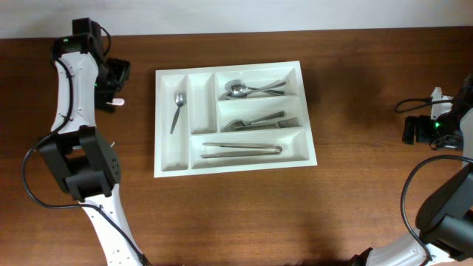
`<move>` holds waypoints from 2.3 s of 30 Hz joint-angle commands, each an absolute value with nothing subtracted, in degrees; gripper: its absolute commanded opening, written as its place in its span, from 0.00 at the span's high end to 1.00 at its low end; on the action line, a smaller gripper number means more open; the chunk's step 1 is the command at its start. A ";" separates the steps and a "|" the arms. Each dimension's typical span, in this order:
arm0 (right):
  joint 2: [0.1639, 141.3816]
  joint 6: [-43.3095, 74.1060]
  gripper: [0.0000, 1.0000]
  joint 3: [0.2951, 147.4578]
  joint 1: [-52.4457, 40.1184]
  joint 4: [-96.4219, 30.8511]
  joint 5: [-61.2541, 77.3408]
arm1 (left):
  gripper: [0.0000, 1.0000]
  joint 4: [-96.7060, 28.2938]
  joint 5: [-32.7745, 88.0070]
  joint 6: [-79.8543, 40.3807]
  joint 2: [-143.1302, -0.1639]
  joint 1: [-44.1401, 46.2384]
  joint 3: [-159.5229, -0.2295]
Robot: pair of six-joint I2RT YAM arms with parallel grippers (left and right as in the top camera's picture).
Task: Pack container
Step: 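Open the left gripper and retract it left, then move the left gripper over the white plastic knife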
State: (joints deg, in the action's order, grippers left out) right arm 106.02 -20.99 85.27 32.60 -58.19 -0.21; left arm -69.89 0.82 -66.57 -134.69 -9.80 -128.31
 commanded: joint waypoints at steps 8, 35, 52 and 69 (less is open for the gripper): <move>105.38 -20.56 0.01 85.32 32.64 -58.02 -0.69 | 0.00 -64.31 0.08 -78.46 -135.17 -14.26 -129.43; 105.38 -20.56 0.01 85.32 32.64 -58.02 -0.69 | 0.00 -67.72 -1.52 -71.05 -143.63 -18.17 -129.43; 105.38 -20.56 0.01 85.32 32.64 -58.02 -0.69 | 0.98 -63.44 0.16 -71.07 -143.70 -18.20 -129.43; 105.38 -20.56 0.01 85.32 32.64 -58.02 -0.69 | 0.98 -51.66 3.66 -67.20 -143.96 -16.93 -129.43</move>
